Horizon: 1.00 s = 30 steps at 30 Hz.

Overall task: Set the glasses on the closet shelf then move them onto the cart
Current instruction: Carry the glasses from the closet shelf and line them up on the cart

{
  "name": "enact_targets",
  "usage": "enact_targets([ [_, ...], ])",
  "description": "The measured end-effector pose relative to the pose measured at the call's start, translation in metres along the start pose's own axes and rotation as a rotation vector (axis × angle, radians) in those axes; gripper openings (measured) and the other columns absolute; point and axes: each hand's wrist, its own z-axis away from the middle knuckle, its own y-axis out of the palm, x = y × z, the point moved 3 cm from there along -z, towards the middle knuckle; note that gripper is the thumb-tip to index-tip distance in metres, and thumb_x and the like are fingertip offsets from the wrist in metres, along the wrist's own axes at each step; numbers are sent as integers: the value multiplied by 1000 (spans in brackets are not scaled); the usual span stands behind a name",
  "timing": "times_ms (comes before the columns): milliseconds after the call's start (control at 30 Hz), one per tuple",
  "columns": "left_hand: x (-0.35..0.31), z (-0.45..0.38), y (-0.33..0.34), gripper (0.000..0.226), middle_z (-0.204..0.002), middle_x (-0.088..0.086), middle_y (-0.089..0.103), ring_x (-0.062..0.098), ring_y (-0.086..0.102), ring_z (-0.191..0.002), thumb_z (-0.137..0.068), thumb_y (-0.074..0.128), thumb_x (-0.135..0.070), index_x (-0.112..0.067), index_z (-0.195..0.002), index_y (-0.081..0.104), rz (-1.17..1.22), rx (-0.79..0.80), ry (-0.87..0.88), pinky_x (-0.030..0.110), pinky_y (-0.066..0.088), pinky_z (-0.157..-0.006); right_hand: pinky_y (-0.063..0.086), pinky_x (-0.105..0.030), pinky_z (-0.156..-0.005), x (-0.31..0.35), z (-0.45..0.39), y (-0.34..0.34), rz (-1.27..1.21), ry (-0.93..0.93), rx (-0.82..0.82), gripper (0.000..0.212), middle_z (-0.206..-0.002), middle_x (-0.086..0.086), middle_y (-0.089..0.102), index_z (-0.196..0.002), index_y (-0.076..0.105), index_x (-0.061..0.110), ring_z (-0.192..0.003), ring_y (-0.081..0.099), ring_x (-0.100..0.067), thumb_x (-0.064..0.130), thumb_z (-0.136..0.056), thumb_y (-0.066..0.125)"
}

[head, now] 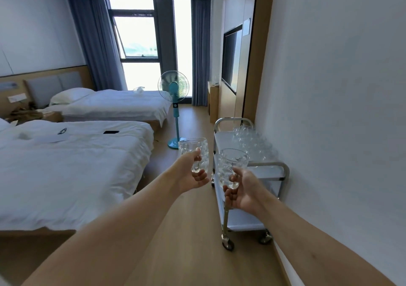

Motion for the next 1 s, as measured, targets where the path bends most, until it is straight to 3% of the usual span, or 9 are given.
enact_targets([
  [167,-17,-56,-21,26,-100,17,48,25,51,-85,-100,58,-40,-14,-101,53,-41,-6,-17,44,55,-86,44,-31,-59,3,-51,20,6,24,-17,35,-72,-10,54,-69,45,20,-61,47,-20,40,-98,52],
  [500,-65,-182,-54,28,-97,16,48,25,51,-80,-101,59,-41,-14,-96,51,-116,37,-123,42,55,-88,45,-31,-59,26,-163,67,-59,34,-129,36,-74,-10,53,-68,46,20,-60,47,-20,40,-97,53],
  [700,-94,-247,-71,28,-94,16,52,25,55,-75,-101,58,-42,-14,-99,53,-174,87,-171,40,56,-76,44,-31,-60,38,-220,93,-98,39,-188,37,-70,-9,54,-65,45,21,-59,48,-18,38,-96,55],
  [1000,-108,-330,-88,30,-99,19,56,26,60,-75,-100,60,-43,-13,-100,55,-248,126,-245,41,59,-73,46,-30,-58,44,-290,108,-88,105,-255,36,-70,-9,56,-65,46,23,-59,49,-18,39,-94,59],
])
